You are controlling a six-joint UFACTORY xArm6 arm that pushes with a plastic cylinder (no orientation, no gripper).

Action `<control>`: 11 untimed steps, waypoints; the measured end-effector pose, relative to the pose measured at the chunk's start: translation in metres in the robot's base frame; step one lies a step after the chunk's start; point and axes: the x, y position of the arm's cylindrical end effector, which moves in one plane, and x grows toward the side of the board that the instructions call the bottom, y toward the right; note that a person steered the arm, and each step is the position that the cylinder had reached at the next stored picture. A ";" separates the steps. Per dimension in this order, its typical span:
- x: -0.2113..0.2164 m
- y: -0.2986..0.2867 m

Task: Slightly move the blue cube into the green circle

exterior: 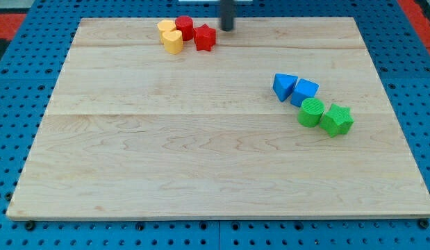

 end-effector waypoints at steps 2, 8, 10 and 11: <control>0.083 0.146; 0.153 0.093; 0.202 0.160; 0.203 0.104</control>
